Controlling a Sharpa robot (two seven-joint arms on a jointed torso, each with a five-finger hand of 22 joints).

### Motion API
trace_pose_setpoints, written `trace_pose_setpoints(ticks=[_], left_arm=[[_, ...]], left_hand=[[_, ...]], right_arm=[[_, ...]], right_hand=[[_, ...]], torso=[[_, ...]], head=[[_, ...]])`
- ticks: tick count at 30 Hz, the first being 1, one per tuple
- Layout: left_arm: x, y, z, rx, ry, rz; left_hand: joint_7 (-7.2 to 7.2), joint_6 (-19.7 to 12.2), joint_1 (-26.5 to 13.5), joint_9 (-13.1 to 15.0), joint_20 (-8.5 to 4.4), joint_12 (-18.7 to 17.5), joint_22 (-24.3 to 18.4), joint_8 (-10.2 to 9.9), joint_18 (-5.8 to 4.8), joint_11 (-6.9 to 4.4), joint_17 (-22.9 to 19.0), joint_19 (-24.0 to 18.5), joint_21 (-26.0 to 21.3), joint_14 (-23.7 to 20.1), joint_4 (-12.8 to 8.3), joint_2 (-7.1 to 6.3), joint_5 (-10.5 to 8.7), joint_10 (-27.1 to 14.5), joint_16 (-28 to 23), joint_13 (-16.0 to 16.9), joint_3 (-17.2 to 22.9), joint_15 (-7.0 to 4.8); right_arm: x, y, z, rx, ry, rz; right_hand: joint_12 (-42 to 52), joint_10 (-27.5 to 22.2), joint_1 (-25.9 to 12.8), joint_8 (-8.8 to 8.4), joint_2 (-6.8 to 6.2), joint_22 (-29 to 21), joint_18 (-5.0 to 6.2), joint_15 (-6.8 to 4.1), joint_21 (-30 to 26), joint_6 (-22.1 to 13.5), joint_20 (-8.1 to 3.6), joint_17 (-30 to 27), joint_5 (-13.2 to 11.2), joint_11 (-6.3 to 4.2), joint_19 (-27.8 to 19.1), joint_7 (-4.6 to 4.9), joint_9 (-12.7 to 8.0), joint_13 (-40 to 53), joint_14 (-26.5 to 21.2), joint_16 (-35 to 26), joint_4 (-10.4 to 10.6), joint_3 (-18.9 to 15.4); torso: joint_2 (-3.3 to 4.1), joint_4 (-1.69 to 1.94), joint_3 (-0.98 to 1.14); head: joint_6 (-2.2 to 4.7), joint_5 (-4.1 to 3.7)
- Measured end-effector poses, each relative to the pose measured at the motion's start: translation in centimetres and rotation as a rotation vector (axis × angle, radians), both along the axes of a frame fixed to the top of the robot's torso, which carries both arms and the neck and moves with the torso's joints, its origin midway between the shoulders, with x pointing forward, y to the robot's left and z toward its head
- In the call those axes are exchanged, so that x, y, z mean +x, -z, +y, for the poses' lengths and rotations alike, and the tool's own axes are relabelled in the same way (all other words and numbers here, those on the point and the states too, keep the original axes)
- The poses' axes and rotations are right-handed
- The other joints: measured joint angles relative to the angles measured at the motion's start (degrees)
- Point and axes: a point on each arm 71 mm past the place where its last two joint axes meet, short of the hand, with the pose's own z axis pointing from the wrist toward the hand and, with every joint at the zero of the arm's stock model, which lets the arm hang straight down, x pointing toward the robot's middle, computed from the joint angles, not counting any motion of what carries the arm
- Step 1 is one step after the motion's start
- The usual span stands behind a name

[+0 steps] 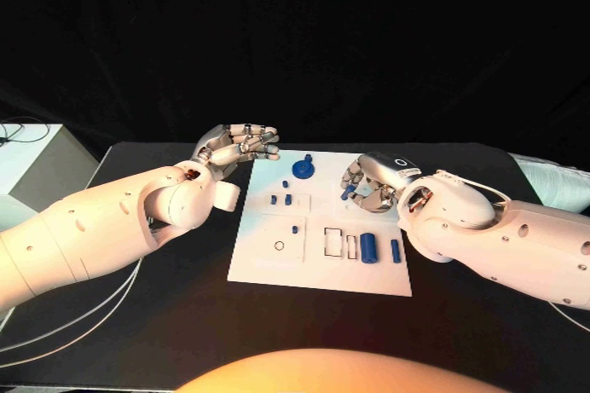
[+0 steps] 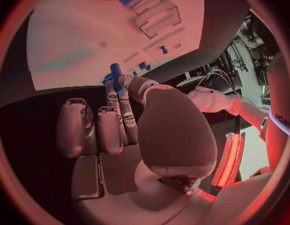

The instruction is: Assemble the parts on the task board

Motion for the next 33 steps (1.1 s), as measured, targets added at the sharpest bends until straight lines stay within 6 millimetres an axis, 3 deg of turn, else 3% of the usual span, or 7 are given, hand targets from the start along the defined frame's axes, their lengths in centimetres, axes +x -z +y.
trace_pose_setpoints(ticks=[17, 33], left_arm=[[0.0, 0.2, -0.4, -0.005, 0.005, 0.002], [0.0, 0.2, -0.4, -0.005, 0.006, 0.002]], left_hand=[[0.00, 0.0, 0.0, 0.0, 0.00, 0.0, 0.0, 0.0, 0.00, 0.00, 0.1, 0.0, 0.0, 0.0, 0.0, 0.00, 0.00, 0.0, 0.0, 0.0, 0.0, 0.00], [0.00, 0.0, 0.0, 0.0, 0.00, 0.0, 0.0, 0.0, 0.00, 0.00, 0.1, 0.0, 0.0, 0.0, 0.0, 0.00, 0.00, 0.0, 0.0, 0.0, 0.0, 0.00]], right_arm=[[-4.6, 1.6, 8.1, 0.049, -0.205, 0.027], [-6.4, 3.1, 10.8, 0.056, -0.277, 0.051]], right_hand=[[0.1, 0.0, 0.0, -0.17, -0.01, 0.0, 0.01, 0.00, 0.0, -0.1, 0.00, -0.3, -0.2, 0.00, 0.0, -0.07, 0.1, 0.0, 0.0, 0.0, -0.2, 0.1], [-0.1, 0.0, 0.0, 0.01, -0.03, 0.0, 0.02, 0.01, -0.2, -0.1, 0.01, -0.4, 0.1, 0.00, 0.0, -0.06, 0.0, 0.0, 0.0, 0.0, -0.5, 0.3]], torso=[[0.09, 0.14, 0.01], [0.18, 0.10, -0.02]], head=[[0.18, 1.21], [-0.74, 2.78]])
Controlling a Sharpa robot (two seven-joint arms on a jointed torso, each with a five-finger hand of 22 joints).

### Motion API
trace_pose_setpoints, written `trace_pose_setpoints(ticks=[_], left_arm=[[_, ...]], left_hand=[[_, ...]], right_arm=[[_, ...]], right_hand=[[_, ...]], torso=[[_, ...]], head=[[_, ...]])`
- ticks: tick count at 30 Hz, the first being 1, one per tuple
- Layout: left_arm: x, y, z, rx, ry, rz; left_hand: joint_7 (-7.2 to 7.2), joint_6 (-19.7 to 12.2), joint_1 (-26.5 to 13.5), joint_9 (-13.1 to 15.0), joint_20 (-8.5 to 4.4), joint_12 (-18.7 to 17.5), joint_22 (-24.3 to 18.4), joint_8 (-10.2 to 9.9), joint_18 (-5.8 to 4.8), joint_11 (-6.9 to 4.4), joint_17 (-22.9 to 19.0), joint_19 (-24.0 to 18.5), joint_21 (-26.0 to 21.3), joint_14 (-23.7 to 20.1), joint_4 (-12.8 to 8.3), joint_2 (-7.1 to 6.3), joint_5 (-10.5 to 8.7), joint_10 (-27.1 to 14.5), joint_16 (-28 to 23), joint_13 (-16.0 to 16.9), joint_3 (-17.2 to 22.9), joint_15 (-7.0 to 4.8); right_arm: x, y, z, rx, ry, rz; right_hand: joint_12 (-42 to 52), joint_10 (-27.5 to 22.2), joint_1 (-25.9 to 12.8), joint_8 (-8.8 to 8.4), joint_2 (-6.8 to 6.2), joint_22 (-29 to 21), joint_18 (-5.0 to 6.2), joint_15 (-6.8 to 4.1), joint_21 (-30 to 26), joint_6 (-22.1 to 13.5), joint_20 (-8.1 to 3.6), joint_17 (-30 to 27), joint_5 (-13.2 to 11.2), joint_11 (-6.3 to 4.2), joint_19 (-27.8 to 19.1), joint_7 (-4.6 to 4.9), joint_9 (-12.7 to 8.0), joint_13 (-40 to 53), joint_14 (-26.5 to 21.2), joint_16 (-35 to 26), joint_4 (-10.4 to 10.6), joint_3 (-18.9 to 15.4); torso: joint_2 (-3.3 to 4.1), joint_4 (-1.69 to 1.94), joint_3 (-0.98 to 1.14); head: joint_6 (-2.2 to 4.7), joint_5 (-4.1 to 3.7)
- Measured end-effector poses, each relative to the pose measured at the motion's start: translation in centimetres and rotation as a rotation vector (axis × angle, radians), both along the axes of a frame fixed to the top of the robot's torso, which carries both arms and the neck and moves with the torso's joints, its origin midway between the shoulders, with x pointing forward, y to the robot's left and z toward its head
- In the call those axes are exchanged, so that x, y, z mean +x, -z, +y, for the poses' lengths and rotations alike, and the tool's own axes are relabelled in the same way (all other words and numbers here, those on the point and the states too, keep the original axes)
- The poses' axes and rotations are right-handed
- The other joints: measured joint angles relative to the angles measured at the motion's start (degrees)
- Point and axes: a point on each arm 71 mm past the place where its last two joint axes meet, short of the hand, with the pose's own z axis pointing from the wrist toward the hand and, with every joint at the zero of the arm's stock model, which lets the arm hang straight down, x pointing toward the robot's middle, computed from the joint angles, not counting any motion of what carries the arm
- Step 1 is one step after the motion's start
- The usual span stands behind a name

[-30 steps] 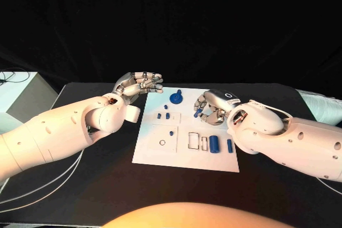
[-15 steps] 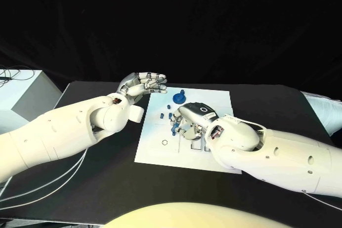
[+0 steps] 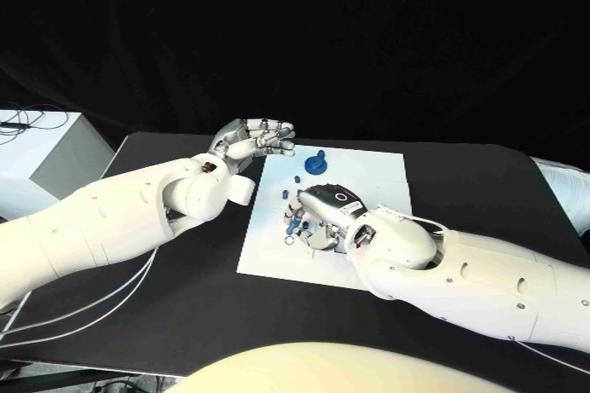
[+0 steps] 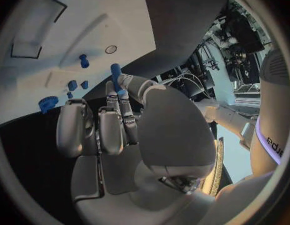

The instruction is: Assemble the parts on the task board

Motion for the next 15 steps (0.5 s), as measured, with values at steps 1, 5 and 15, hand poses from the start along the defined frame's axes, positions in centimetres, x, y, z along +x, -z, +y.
trace_pose_setpoints(ticks=[1, 5, 15], left_arm=[[0.0, 0.0, 0.0, 0.000, 0.000, 0.000], [0.0, 0.0, 0.0, 0.000, 0.001, 0.000], [0.0, 0.0, -0.1, -0.001, 0.003, 0.000]], left_hand=[[0.00, 0.0, 0.0, 0.0, 0.00, 0.0, 0.0, 0.0, 0.00, 0.00, 0.0, 0.0, 0.0, 0.0, 0.0, 0.00, 0.00, 0.0, 0.0, 0.0, 0.0, 0.00], [0.00, 0.0, 0.0, 0.0, 0.00, 0.0, 0.0, 0.0, 0.00, 0.00, 0.0, 0.0, 0.0, 0.0, 0.0, 0.00, 0.00, 0.0, 0.0, 0.0, 0.0, 0.00], [0.00, 0.0, 0.0, 0.0, 0.00, 0.0, 0.0, 0.0, 0.00, 0.00, 0.0, 0.0, 0.0, 0.0, 0.0, 0.00, 0.00, 0.0, 0.0, 0.0, 0.0, 0.00]], right_arm=[[0.0, 0.1, 0.0, -0.004, 0.000, 0.000], [0.2, 0.7, 0.1, -0.020, 0.004, 0.000], [0.2, 1.4, 0.5, -0.043, -0.001, -0.001]], right_hand=[[0.0, 0.0, 0.0, 0.00, 0.00, 0.0, 0.00, 0.00, 0.0, 0.0, 0.00, 0.0, 0.0, 0.00, 0.0, 0.00, 0.0, 0.0, 0.0, 0.0, 0.0, 0.0], [-0.1, 0.0, 0.0, 0.00, 0.00, 0.0, 0.00, 0.00, 0.0, -0.1, 0.00, -0.1, 0.0, 0.00, 0.0, 0.05, 0.0, 0.0, 0.0, 0.0, 0.0, 0.0], [0.0, 0.0, 0.0, -0.01, -0.02, 0.0, 0.00, 0.00, -0.2, -0.2, 0.00, -0.1, 0.1, 0.00, 0.0, -0.03, 0.2, 0.0, 0.0, 0.0, 0.0, 0.0]], torso=[[0.00, 0.00, 0.00], [0.01, 0.03, 0.00], [0.01, 0.07, -0.03]], head=[[-0.03, 0.06], [-0.29, 0.27], [-0.78, 0.66]])
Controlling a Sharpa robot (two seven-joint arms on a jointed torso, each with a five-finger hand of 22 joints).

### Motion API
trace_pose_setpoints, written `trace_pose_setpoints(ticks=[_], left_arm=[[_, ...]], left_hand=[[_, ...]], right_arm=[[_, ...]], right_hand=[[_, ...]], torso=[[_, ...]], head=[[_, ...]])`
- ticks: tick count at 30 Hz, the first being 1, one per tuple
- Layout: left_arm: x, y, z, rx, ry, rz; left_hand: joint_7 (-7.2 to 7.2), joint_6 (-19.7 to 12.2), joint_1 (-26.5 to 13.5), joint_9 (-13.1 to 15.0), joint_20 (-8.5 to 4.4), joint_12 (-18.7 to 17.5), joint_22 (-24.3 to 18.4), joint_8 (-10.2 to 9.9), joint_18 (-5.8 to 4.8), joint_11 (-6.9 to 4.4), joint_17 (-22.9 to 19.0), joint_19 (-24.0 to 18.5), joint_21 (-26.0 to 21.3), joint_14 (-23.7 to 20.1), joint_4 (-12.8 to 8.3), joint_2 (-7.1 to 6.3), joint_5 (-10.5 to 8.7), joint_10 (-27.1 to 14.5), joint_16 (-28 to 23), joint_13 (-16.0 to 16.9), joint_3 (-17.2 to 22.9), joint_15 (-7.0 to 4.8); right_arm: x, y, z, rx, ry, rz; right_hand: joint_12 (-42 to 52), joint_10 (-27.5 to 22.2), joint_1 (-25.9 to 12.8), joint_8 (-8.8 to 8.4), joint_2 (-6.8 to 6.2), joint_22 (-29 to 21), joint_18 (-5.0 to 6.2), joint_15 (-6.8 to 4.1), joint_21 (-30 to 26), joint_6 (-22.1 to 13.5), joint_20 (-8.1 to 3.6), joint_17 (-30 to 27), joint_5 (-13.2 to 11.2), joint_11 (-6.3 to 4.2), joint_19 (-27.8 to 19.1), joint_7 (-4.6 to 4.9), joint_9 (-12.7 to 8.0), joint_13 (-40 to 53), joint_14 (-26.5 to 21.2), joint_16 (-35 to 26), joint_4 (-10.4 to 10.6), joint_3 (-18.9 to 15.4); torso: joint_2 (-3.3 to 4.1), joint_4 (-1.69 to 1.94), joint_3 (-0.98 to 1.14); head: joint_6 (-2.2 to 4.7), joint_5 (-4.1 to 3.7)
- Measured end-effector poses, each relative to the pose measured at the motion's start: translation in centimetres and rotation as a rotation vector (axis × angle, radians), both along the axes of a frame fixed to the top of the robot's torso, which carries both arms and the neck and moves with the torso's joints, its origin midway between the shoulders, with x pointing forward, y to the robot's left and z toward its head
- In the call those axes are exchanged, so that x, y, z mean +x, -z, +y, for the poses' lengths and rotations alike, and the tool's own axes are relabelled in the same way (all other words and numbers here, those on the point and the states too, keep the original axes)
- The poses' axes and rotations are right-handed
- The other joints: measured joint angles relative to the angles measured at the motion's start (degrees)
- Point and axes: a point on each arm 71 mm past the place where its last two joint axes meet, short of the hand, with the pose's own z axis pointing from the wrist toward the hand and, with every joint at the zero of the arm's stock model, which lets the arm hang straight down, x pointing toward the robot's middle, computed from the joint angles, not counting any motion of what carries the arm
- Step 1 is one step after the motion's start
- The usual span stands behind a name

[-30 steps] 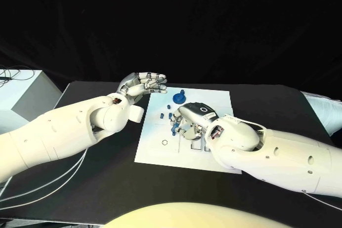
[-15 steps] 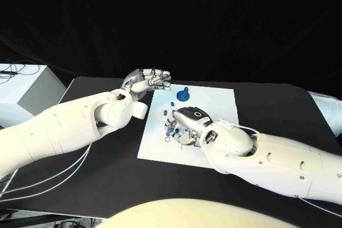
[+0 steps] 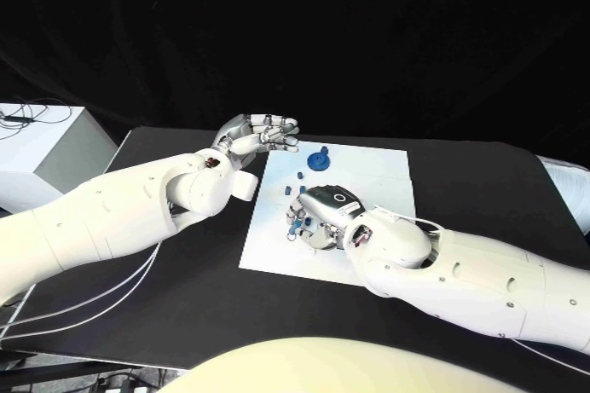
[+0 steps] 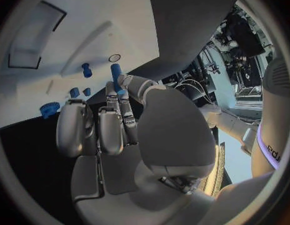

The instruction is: Assemble the parts on the task board

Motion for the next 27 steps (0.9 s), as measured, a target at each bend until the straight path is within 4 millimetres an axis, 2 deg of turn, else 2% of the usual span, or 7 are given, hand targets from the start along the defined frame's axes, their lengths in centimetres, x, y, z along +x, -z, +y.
trace_pose_setpoints(ticks=[27], left_arm=[[0.0, 0.0, 0.0, 0.001, 0.001, -0.001]], left_hand=[[0.00, 0.0, 0.0, 0.0, 0.00, 0.0, 0.0, 0.0, 0.00, 0.00, 0.0, 0.0, 0.0, 0.0, 0.0, 0.00, 0.00, 0.0, 0.0, 0.0, 0.0, 0.00]], right_arm=[[-0.1, 1.2, 0.5, -0.032, -0.004, 0.015]], right_hand=[[0.0, 0.0, -0.5, 0.07, -0.53, 0.0, 0.00, 0.00, 0.0, 0.1, 0.00, -0.1, 0.1, 0.00, 0.0, 0.12, 0.0, 0.1, 0.0, 0.0, 0.0, 0.0]], torso=[[-0.04, -0.06, 0.07]], head=[[-0.70, 0.58]])
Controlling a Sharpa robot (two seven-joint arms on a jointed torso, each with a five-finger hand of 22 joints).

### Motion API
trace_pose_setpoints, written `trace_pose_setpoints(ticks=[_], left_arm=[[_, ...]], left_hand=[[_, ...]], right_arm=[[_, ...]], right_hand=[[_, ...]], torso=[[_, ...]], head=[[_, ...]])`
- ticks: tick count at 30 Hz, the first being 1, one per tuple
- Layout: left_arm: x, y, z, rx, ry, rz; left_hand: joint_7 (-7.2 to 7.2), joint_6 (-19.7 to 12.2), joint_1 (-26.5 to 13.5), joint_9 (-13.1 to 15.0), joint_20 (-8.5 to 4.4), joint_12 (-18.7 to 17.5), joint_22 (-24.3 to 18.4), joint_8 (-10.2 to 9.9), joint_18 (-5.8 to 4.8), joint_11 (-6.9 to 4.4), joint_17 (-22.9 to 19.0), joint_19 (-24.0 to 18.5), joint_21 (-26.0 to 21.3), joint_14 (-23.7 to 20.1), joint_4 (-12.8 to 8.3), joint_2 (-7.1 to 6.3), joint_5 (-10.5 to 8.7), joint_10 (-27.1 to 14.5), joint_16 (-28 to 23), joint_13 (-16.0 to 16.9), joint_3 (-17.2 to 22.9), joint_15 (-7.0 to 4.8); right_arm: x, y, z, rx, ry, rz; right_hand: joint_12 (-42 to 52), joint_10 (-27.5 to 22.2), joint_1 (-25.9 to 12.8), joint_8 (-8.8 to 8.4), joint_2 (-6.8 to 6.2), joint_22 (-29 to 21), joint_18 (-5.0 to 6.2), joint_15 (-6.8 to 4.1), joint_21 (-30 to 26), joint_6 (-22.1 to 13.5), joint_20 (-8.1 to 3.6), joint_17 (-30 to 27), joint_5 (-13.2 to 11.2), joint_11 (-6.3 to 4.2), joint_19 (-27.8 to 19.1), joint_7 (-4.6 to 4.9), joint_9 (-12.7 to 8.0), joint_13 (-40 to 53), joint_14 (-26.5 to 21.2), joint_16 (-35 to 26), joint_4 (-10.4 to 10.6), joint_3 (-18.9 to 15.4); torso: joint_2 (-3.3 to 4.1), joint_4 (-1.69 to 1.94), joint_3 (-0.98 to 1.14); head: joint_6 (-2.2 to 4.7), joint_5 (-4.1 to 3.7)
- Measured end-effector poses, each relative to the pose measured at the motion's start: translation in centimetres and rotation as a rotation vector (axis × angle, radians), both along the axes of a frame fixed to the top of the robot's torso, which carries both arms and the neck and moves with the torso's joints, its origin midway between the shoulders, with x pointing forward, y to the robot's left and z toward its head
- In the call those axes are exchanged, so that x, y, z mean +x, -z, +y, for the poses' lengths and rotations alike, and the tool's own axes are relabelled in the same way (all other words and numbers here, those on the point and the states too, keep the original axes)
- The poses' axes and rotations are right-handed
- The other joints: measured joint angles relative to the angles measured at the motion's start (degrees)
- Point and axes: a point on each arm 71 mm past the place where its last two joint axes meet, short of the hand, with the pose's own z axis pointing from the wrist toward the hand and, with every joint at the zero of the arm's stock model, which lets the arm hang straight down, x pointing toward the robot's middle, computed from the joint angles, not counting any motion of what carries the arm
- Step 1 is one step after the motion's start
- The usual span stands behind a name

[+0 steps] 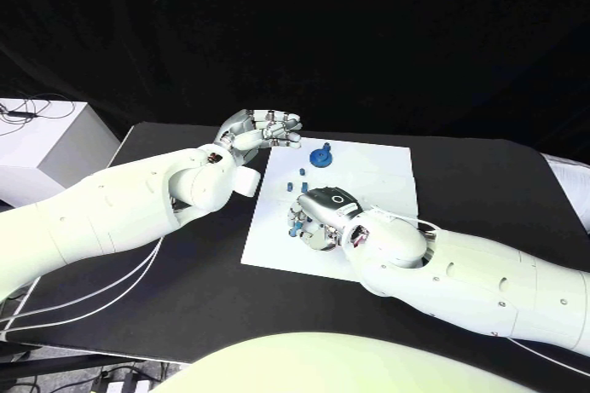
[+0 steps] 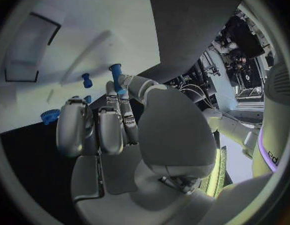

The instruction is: Assemble the parts on the task board

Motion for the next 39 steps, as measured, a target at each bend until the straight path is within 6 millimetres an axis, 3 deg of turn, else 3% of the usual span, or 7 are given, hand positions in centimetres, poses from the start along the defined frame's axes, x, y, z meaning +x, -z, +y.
trace_pose_setpoints(ticks=[12, 26, 32, 39], left_arm=[[0.0, 0.0, 0.0, 0.000, 0.000, 0.000], [0.0, 0.0, -0.1, -0.001, 0.002, 0.001], [0.0, 0.0, -0.2, -0.002, 0.004, 0.001], [0.0, 0.0, -0.2, -0.001, 0.005, 0.001]], left_hand=[[0.00, 0.0, 0.0, 0.0, 0.00, 0.0, 0.0, 0.0, 0.00, 0.00, 0.0, 0.0, 0.0, 0.0, 0.0, 0.00, 0.00, 0.0, 0.0, 0.0, 0.0, 0.00], [0.00, 0.0, 0.0, -0.1, -0.21, 0.3, -0.1, 0.0, 0.00, 0.00, 0.2, 0.2, -0.4, 0.0, 0.0, 0.00, 0.00, 0.0, -0.3, 0.0, 0.0, 0.00], [0.00, 0.0, 0.0, -0.1, -0.21, 0.3, -0.1, 0.0, 0.00, 0.00, 0.2, 0.2, -0.4, 0.0, 0.0, 0.00, 0.00, 0.0, -0.3, 0.0, 0.0, 0.00], [-0.21, 0.2, 0.2, -0.1, -0.21, 0.3, -0.1, 0.0, 0.00, 0.00, 0.2, 0.2, -0.4, 0.0, 0.0, 0.22, 0.00, 0.0, -0.3, 0.0, 0.0, 0.00]], right_arm=[[0.1, 0.2, 0.2, -0.005, 0.000, 0.001], [0.2, 0.5, 0.6, -0.029, -0.007, -0.003], [0.2, 0.6, 0.7, -0.039, -0.012, -0.003], [0.1, 1.1, 0.5, -0.057, -0.017, 0.009]], right_hand=[[-0.2, 0.0, -0.2, -0.01, -0.15, 0.0, 0.00, 0.00, -0.1, 0.0, 0.00, 0.0, 0.0, 0.00, 0.0, 0.01, 0.0, 1.6, 0.0, 0.0, 0.0, 0.0], [-0.5, -0.2, -0.4, -0.45, -0.38, 0.0, 0.00, 0.07, -1.2, -1.6, 0.00, -0.3, 0.0, -0.20, 0.0, 0.91, 0.0, 1.9, -0.1, 0.0, -0.4, 0.1], [-2.1, -1.4, -1.7, -2.26, -1.67, 0.0, 0.00, 0.95, -3.9, -4.8, 0.06, -0.7, 0.0, -1.08, -0.1, 1.40, -0.7, 1.4, -0.1, 0.0, -0.6, 0.3], [-2.5, -4.9, -2.8, -3.01, -2.77, 0.0, 0.01, 1.55, -7.1, -7.0, 0.64, -1.7, 0.0, -0.04, -0.2, 1.65, -1.0, 0.9, -0.1, -0.3, -0.8, -0.1]], torso=[[-0.01, -0.06, -0.03], [-0.06, -0.08, -0.03], [-0.08, -0.11, 0.00], [-0.07, -0.12, 0.07]], head=[[-0.22, 0.28], [-0.23, -0.04], [-0.17, -0.09], [-0.14, -0.15]])
